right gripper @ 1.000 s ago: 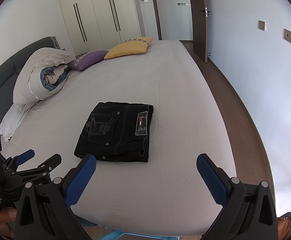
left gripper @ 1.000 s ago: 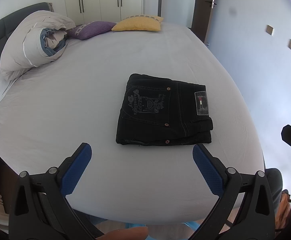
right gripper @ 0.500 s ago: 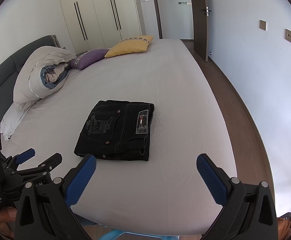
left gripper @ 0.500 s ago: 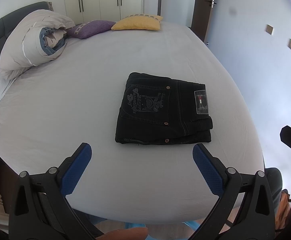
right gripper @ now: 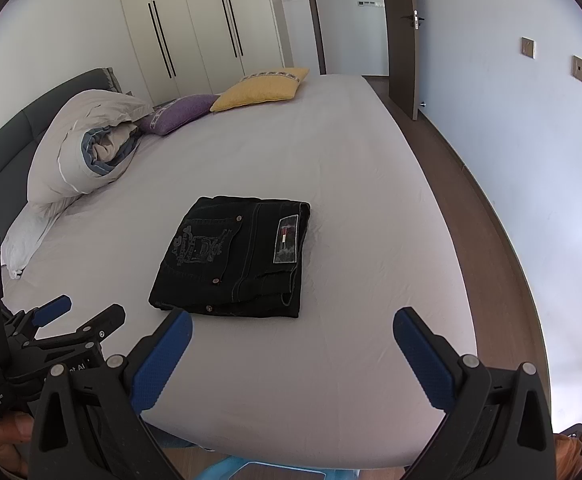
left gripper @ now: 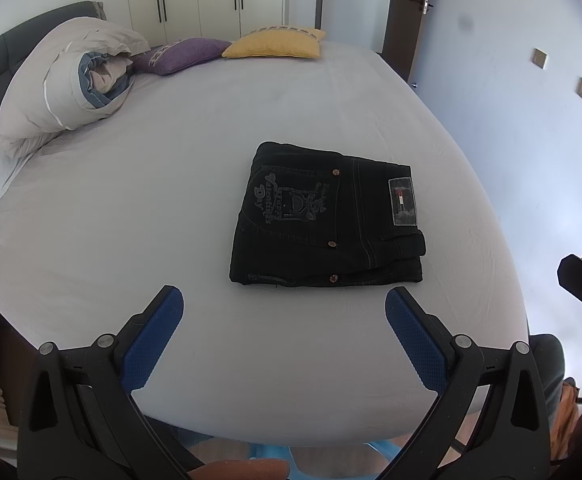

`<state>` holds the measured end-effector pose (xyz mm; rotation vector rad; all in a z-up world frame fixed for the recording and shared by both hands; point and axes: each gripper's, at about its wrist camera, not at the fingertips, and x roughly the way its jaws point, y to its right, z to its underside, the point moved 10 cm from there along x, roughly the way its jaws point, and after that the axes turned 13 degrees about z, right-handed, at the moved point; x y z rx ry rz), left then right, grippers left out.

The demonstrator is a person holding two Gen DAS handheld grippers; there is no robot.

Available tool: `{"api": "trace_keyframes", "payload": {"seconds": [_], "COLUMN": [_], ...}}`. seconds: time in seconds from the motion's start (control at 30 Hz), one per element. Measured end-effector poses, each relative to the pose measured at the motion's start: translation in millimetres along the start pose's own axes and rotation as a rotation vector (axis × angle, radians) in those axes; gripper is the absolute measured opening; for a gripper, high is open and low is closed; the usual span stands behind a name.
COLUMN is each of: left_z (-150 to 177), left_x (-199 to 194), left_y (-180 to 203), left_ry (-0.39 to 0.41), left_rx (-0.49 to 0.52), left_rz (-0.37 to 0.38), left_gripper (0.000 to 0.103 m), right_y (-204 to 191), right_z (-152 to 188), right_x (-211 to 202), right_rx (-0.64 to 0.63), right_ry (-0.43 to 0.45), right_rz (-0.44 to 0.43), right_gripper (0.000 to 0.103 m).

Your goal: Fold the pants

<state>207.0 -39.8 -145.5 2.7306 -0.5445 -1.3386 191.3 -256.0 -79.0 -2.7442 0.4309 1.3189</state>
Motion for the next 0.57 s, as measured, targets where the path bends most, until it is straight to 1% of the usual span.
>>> {"api": "trace_keyframes", "payload": {"seconds": [0.47, 0.57], "left_z": [1.6, 2.2], "left_x": [0.3, 0.3], "left_y": [1.3, 0.9], "left_ry": [-0.003, -0.003], "left_rx": [0.009, 0.015], "left_rz": [0.004, -0.007], "left_gripper": [0.103, 0.103], "right_y": [3.2, 5.8], "right_z": [0.4, 0.4], "right_x": [1.6, 1.5], "right_rx": [-0.001, 0.003], "right_ry": [-0.010, -0.011], "right_rz": [-0.012, -0.013], "right_gripper": [0.103, 0.103]}}
